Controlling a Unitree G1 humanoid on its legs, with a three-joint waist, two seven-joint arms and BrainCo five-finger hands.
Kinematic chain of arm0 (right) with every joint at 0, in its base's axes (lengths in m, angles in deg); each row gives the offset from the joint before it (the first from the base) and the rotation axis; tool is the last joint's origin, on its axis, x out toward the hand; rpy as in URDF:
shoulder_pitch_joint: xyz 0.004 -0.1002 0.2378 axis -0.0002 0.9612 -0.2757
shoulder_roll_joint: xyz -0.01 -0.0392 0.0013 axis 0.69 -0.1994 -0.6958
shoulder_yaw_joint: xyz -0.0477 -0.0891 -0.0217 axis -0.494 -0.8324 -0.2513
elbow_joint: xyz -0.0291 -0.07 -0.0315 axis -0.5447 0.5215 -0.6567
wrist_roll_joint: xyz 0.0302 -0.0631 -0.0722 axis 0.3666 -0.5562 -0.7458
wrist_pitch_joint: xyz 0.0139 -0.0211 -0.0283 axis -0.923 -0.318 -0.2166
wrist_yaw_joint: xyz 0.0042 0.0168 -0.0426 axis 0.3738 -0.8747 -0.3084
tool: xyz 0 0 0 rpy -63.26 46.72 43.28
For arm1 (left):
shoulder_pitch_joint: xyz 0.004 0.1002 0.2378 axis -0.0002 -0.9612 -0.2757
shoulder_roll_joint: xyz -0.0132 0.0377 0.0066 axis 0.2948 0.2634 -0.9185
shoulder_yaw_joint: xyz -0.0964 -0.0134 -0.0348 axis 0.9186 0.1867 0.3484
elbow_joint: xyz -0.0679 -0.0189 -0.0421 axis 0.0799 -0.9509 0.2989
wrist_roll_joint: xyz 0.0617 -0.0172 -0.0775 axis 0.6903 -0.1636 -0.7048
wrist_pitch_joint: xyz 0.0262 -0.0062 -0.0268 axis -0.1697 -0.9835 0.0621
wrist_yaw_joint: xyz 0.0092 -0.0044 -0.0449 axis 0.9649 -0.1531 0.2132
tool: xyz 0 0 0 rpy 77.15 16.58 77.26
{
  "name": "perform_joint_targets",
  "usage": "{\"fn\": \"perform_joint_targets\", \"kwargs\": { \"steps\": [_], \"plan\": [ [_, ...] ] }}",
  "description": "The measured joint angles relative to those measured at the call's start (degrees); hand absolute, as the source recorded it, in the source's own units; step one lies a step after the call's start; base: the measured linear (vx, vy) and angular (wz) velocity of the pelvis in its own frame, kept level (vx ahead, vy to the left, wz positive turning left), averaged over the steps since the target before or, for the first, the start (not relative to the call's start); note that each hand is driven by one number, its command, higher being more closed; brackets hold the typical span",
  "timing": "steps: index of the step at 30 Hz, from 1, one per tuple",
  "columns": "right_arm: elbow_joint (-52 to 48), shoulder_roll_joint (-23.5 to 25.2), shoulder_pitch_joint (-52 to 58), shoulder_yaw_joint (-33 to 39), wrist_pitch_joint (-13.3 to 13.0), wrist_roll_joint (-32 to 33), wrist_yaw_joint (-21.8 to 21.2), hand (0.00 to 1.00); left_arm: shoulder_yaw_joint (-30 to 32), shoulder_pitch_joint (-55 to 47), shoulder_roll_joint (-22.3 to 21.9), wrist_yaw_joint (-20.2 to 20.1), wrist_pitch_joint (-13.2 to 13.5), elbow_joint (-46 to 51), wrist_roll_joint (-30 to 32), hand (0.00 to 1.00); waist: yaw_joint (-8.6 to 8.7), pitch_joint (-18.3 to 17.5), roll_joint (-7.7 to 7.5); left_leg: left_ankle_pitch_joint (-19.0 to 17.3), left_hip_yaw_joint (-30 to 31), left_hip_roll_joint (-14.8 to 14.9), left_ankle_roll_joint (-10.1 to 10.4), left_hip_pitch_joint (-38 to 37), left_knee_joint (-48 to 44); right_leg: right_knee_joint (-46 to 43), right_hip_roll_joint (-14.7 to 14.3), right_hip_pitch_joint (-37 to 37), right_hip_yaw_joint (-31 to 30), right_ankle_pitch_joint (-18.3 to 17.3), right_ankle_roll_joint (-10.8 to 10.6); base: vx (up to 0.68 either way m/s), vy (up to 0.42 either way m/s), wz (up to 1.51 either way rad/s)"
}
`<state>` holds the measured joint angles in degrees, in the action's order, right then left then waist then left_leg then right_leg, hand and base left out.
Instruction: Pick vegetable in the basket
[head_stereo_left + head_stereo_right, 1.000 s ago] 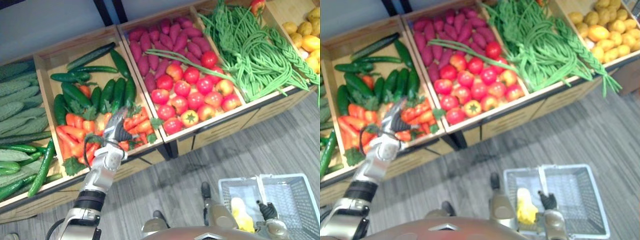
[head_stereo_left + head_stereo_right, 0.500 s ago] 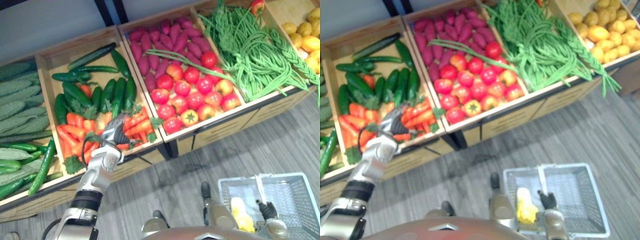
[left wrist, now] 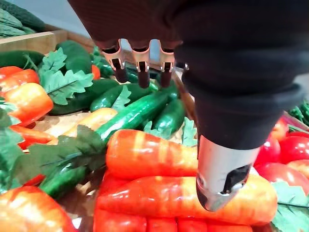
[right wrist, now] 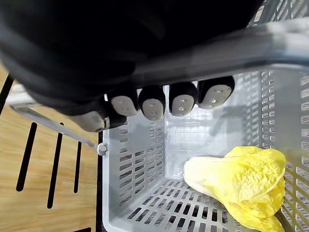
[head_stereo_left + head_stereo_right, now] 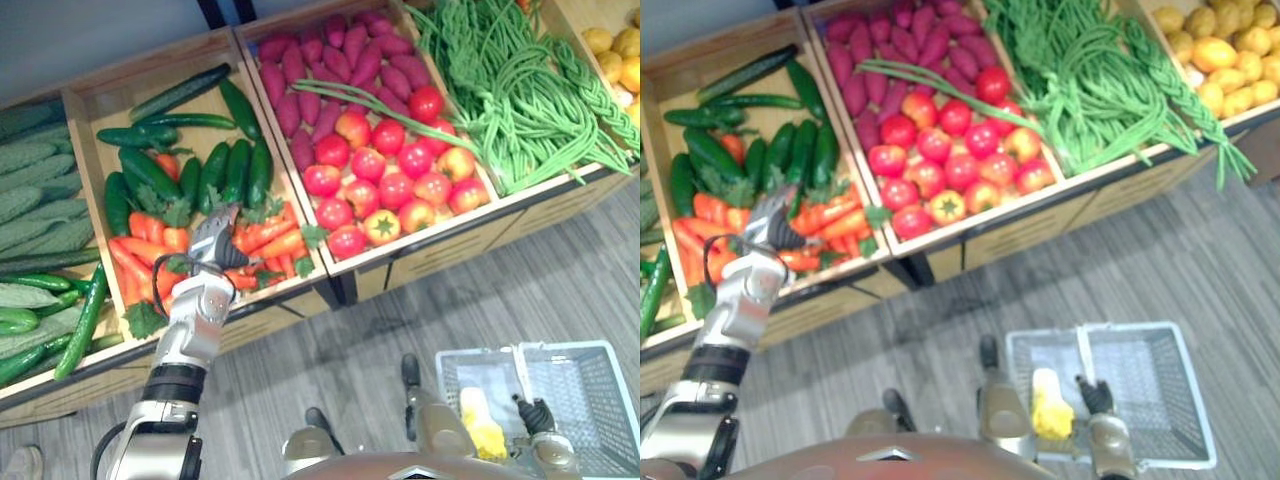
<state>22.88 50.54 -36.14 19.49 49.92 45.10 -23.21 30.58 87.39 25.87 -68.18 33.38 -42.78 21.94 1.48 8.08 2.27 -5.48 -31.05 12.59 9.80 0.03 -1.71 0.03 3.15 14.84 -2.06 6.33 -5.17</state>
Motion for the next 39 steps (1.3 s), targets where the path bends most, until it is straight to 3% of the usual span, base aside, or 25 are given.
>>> {"fn": "perform_joint_targets", "kwargs": {
  "steps": [28,29,39],
  "plan": [
    [-1.14,-0.03,-4.11,-0.68,0.45,0.0,-1.35,1.0,0.13,1.7,-1.15,0.13,-0.02,0.62,-0.47,0.0,-0.28,2.96,-1.33,-0.5,-3.36,0.5,0.3,3.9,-1.19,-0.81,-1.16,6.11,-3.26,0.4,0.23,0.0,-0.037,-0.06],
    [-1.1,-0.04,-4.28,-0.69,0.51,0.01,-1.35,1.0,0.14,1.89,-1.15,0.2,-0.02,0.62,-0.47,1.0,-0.31,3.18,-1.29,-0.52,-3.46,0.58,0.32,3.89,-1.36,-0.82,-1.19,6.1,-3.32,0.43,0.28,-0.01,-0.042,-0.03],
    [-1.11,-0.11,-4.38,-1.24,0.46,0.01,-1.32,1.0,1.81,4.04,-0.92,1.47,-0.82,0.56,-0.49,1.0,-0.4,3.2,-1.29,-0.75,-4.83,0.69,0.47,3.76,-1.64,-0.82,-1.45,6.4,-4.07,0.44,0.28,-0.01,-0.035,-0.04]
  ]
}}
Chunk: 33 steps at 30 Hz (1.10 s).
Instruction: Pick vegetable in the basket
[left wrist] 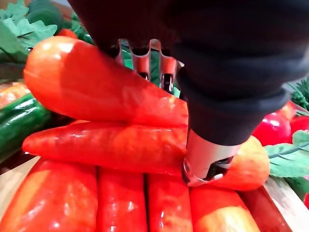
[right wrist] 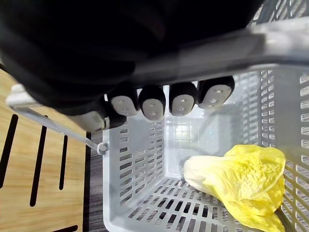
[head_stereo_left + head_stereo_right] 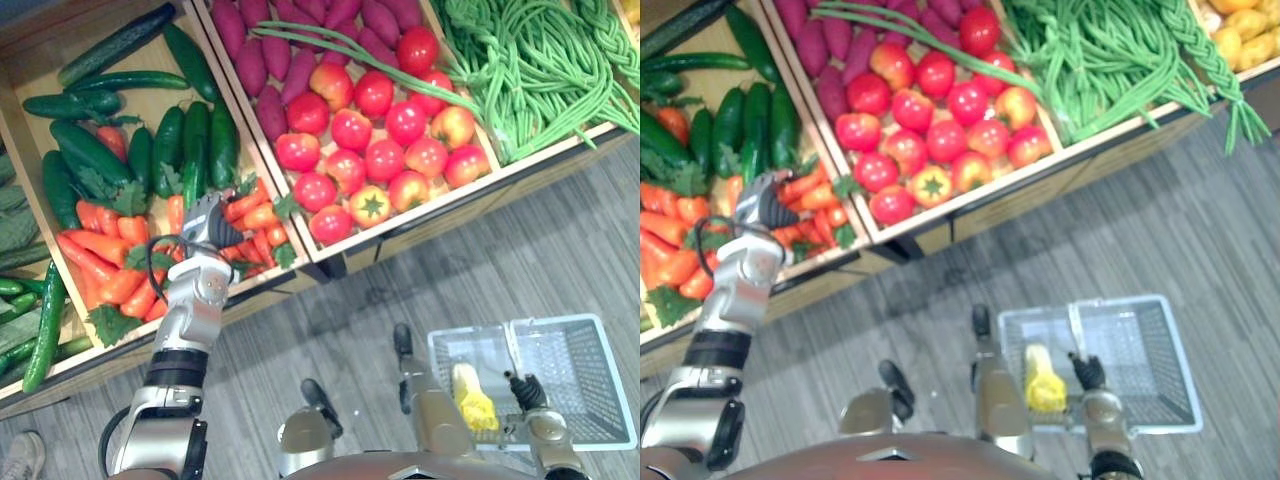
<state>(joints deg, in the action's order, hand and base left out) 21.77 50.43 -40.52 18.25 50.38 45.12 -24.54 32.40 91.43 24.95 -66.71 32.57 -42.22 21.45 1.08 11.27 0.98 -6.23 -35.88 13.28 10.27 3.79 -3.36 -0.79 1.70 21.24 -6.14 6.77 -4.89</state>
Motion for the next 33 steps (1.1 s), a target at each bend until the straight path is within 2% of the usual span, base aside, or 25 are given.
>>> {"fn": "perform_joint_targets", "kwargs": {
  "steps": [15,22,28,33],
  "plan": [
    [0.4,0.01,0.02,0.01,0.25,0.02,-0.24,1.0,0.22,-0.99,0.02,-1.41,-1.05,-2.06,0.02,1.0,-0.06,0.03,-0.05,-0.6,-0.28,0.33,-0.04,-0.98,-1.23,0.79,-0.04,-1.65,-0.43,1.02,0.18,-0.03,-0.04,-0.01],
    [0.49,0.04,0.39,0.69,0.52,-0.16,-0.44,1.0,0.24,-0.91,0.66,-1.47,-0.4,4.73,0.42,1.0,-0.03,0.01,-0.04,-0.81,0.58,0.5,-0.24,-2.12,-1.89,0.97,0.13,-3.87,0.16,1.03,0.17,-0.02,-0.033,0.05],
    [0.42,0.1,0.47,2.76,0.46,-1.91,-1.63,1.0,0.25,-0.92,4.22,-1.58,0.24,11.62,1.72,1.0,0.01,-0.08,-0.01,-0.81,0.86,0.46,-0.25,-3.0,-1.9,1.09,0.16,-4.94,0.31,1.06,0.12,-0.03,-0.035,0.01],
    [0.43,0.06,0.88,5.53,0.48,-2.46,-2.46,1.0,0.25,-1.26,4.86,-1.73,1.1,14.71,2.24,1.0,0.06,-0.5,-0.04,-0.85,0.95,0.34,-0.22,-4.21,-1.81,1.63,0.15,-6.36,0.3,1.15,0.0,0.0,-0.011,0.0]
  ]
}}
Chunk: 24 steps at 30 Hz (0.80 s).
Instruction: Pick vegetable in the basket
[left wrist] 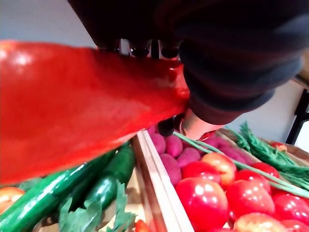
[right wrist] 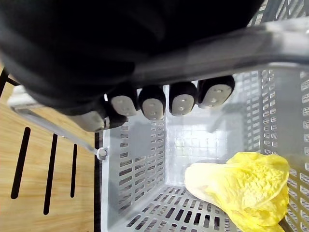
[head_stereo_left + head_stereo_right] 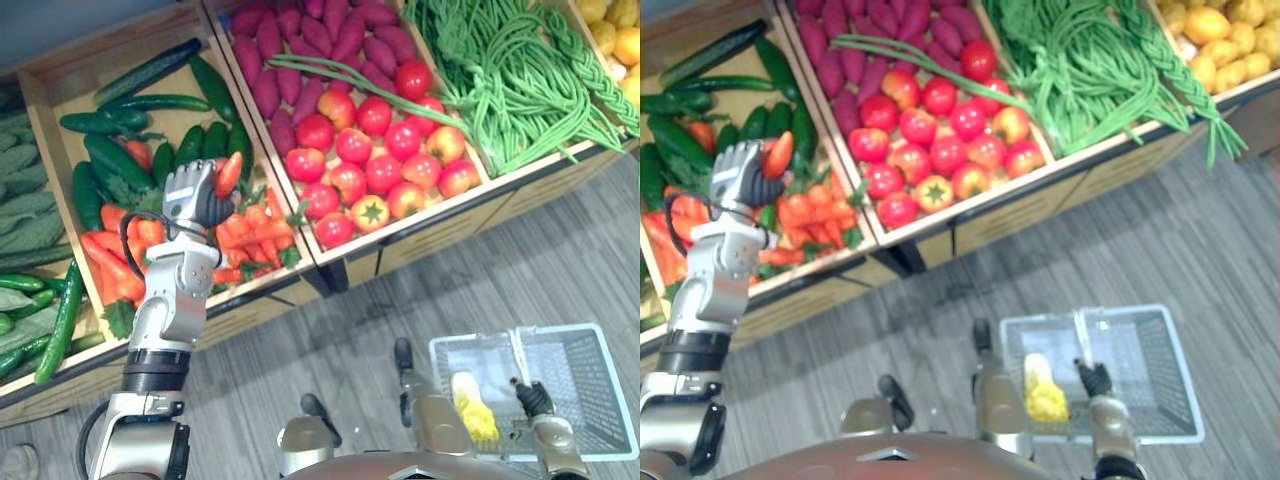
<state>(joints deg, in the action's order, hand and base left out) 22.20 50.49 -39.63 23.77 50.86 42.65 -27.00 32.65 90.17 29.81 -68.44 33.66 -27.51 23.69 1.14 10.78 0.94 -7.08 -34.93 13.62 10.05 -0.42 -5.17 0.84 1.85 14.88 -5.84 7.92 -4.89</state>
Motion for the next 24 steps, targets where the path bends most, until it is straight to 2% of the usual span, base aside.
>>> {"fn": "perform_joint_targets", "kwargs": {
  "steps": [3,6,12,18,24],
  "plan": [
    [-0.1,-0.07,0.11,0.99,-0.03,-1.59,-0.31,1.0,-0.03,-1.6,2.0,0.0,1.55,2.84,-0.01,1.0,0.17,-0.79,-0.21,-0.16,-0.42,-0.16,0.02,-0.38,0.0,0.04,-0.1,-0.06,-0.48,0.06,-0.08,-0.01,-0.02,-0.08],
    [-0.13,-0.29,0.22,2.0,0.02,-1.79,-0.62,1.0,-0.02,-3.14,2.5,-0.02,1.76,5.71,0.0,1.0,0.17,-1.95,-0.21,-0.45,-0.76,-0.28,0.14,-0.81,-0.03,0.07,-0.31,-0.12,-1.15,0.12,-0.14,-0.01,-0.021,-0.12],
    [-4.26,-3.43,0.39,2.46,0.03,-3.74,-2.09,1.0,-1.87,-6.0,4.23,-1.81,4.8,11.36,-0.12,1.0,0.22,-3.46,-0.17,-1.35,-3.47,-0.35,0.24,-2.37,-0.35,0.47,-0.9,-0.24,-3.9,0.79,-0.43,-0.02,-0.019,-0.24],
    [-13.71,-7.68,0.24,1.82,-0.11,-3.77,-3.07,1.0,-5.22,-8.43,4.38,-3.04,8.08,17.74,-0.74,1.0,0.33,-3.75,-0.19,-2.92,-6.82,-0.29,0.5,-3.79,-1.55,1.4,-1.45,-0.39,-7.28,1.82,-0.94,-0.04,-0.021,-0.28],
    [-20.15,-14.67,-0.58,-0.61,-0.61,-3.77,-4.37,1.0,-12.65,-8.67,9.43,-6.71,12.41,20.55,-5.95,1.0,0.5,-5.18,-0.28,-4.41,-10.06,0.27,1.12,-5.26,-3.1,1.34,-2.54,-0.37,-9.9,1.97,-1.17,-0.01,-0.022,-0.26]
  ]
}}
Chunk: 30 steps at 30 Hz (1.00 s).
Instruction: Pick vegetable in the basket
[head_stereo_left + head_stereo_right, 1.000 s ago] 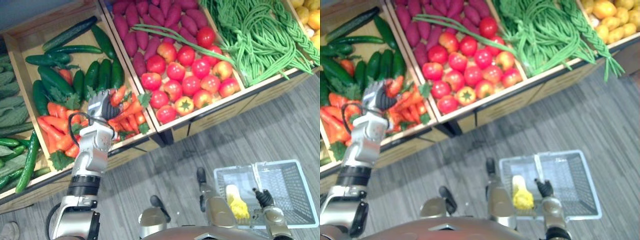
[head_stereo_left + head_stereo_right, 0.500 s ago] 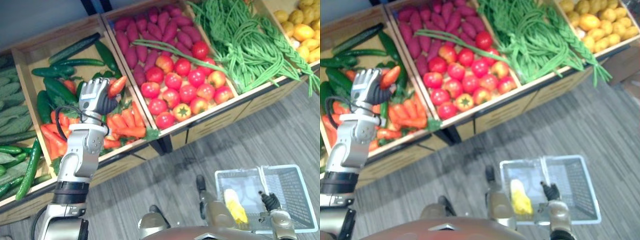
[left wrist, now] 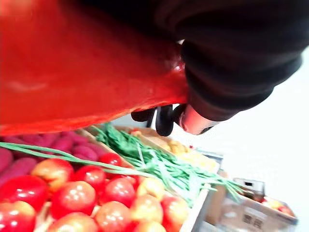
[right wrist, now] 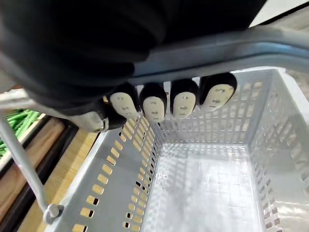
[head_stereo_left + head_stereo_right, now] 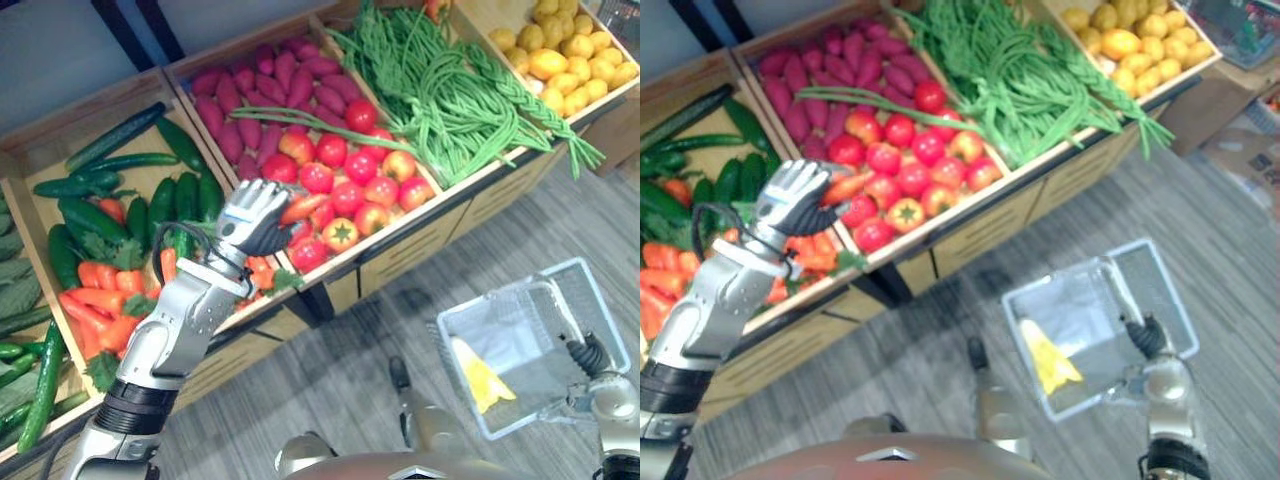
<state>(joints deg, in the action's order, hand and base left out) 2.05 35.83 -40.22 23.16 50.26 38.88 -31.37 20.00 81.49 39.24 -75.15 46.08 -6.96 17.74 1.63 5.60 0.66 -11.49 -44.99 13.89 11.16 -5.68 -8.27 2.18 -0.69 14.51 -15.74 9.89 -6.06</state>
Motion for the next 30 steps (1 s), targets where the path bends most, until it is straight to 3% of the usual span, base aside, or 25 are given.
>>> {"fn": "perform_joint_targets", "kwargs": {
  "steps": [6,10,15,18,19,21,22,27,30],
  "plan": [
    [-3.91,-4.61,0.08,-0.43,-0.83,0.0,-0.59,1.0,-7.18,0.4,1.25,-2.89,2.85,3.98,-6.17,1.0,-0.05,-0.68,0.22,-2.63,-3.01,1.9,0.69,-1.21,-3.33,-0.12,-1.46,-0.71,-1.94,0.06,-0.09,-0.02,-0.025,-0.26],
    [-7.35,-9.68,-0.34,-3.22,-1.72,0.0,-1.14,1.0,-12.28,1.54,1.4,-3.57,3.91,6.0,-8.22,1.0,-0.02,-2.16,1.14,-4.09,-5.26,2.73,1.02,-2.1,-5.3,-0.4,-2.34,-0.75,-3.92,0.17,-0.27,-0.03,-0.019,-0.29],
    [-8.89,-13.71,-3.32,-9.3,-2.63,0.02,-2.31,1.0,-18.18,3.82,1.36,-4.43,5.12,7.0,-10.42,1.0,0.09,-2.66,1.76,-5.61,-8.76,3.71,1.52,-3.68,-7.85,-1.46,-4.08,-0.52,-7.2,0.37,-0.55,-0.06,-0.029,-0.38],
    [-10.04,-16.84,-5.2,-14.14,-4.46,0.02,-3.7,1.0,-22.86,6.38,1.26,-5.21,5.43,7.69,-10.43,1.0,0.18,-2.9,2.05,-6.78,-11.55,4.15,1.95,-3.93,-9.82,-1.75,-5.13,0.64,-9.97,0.71,-0.84,-0.1,-0.052,-0.66],
    [-11.51,-21.96,-7.69,-21.09,-5.36,-0.02,-6.55,1.0,-28.69,7.68,0.75,-6.71,6.66,7.67,-10.52,1.0,1.57,-3.58,2.43,-8.04,-15.65,5.58,2.69,-5.51,-12.1,-2.33,-7.28,1.22,-13.04,1.57,-0.91,-0.07,-0.071,-0.81],
    [-11.52,-22.96,-7.72,-22.43,-5.49,0.0,-6.55,1.0,-29.56,7.83,0.7,-6.71,6.67,7.67,-10.53,1.0,2.33,-3.69,2.41,-8.07,-15.69,5.57,2.67,-5.51,-12.15,-2.34,-7.23,1.21,-13.05,1.59,-0.93,-0.02,-0.058,-0.64],
    [-18.61,-26.54,-15.16,-31.52,-7.27,0.08,-8.63,1.0,-35.61,8.93,-6.08,-7.38,6.94,5.26,-10.51,1.0,3.33,-3.8,2.52,-8.75,-19.21,6.0,3.29,-6.95,-13.28,-2.35,-9.06,1.58,-16.29,1.94,-1.02,0.01,-0.049,-0.64],
    [-19.22,-26.56,-19.21,-36.26,-7.58,0.04,-8.69,1.0,-36.99,9.51,-7.25,-7.63,6.94,5.14,-10.51,1.0,4.23,-3.86,2.47,-8.84,-19.84,6.6,3.38,-7.17,-13.91,-2.39,-9.56,1.58,-16.52,1.96,-1.04,0.01,-0.038,-0.17],
    [-23.13,-26.52,-22.57,-40.43,-7.09,0.04,-9.91,1.0,-38.63,9.51,-10.5,-8.13,6.96,4.96,-10.5,1.0,4.03,-3.94,2.43,-9.03,-22.55,6.63,3.72,-8.59,-13.92,-2.49,-10.98,1.56,-18.78,2.22,-0.94,0.03,-0.008,-0.41]
  ]
}}
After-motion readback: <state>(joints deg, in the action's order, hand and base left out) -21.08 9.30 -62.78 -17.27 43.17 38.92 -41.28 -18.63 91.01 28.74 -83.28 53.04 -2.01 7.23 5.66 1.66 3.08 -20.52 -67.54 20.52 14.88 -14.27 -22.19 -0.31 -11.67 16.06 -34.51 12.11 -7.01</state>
